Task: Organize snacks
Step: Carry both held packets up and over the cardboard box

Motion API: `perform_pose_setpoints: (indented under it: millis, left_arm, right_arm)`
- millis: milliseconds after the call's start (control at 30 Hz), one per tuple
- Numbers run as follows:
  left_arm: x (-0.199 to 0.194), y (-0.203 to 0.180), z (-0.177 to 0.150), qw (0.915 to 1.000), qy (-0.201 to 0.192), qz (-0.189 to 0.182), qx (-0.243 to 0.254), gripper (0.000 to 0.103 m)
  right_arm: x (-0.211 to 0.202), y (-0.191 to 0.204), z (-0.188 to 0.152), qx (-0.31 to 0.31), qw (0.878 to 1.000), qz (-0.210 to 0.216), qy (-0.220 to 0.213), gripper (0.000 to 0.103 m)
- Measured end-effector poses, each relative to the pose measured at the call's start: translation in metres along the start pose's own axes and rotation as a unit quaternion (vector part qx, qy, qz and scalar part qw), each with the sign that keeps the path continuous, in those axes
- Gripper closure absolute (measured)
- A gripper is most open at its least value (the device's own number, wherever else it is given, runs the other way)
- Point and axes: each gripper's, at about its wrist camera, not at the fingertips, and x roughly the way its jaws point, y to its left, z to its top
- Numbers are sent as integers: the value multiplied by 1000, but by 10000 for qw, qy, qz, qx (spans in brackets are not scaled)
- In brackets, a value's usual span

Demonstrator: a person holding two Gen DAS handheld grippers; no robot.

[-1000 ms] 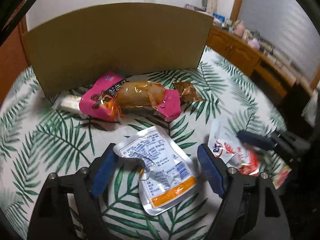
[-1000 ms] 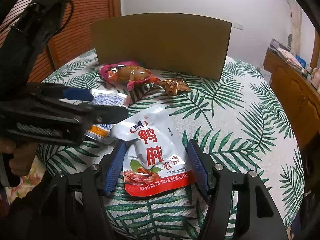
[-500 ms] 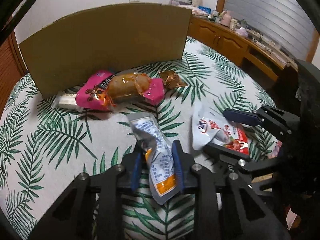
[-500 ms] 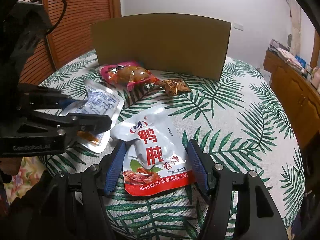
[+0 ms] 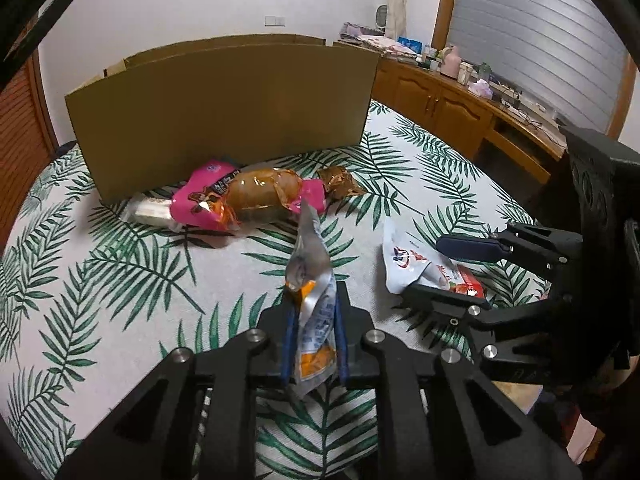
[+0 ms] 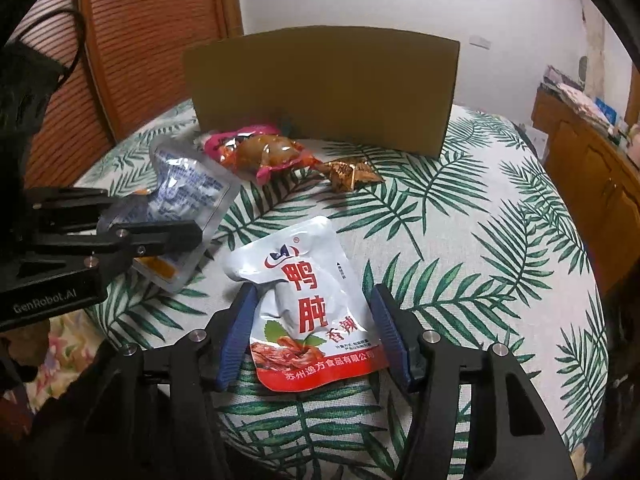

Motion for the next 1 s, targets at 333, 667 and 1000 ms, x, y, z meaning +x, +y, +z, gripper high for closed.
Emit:
perform_pose_setpoints:
  millis: [333, 667, 1000]
  left_arm:
    - [-18, 9, 10, 9994, -303, 48, -167, 90]
    - [-51, 19, 37, 9967, -747, 304, -85, 90]
    - [-70, 24, 67, 9925, -1102, 521, -95, 90]
  right_arm:
    - [-15, -1, 7, -50, 9998, -109, -165, 44]
    - [-55, -3, 29, -132, 9975, -90, -688, 44]
    - [-85, -5, 45, -302, 9939, -90, -1054, 44]
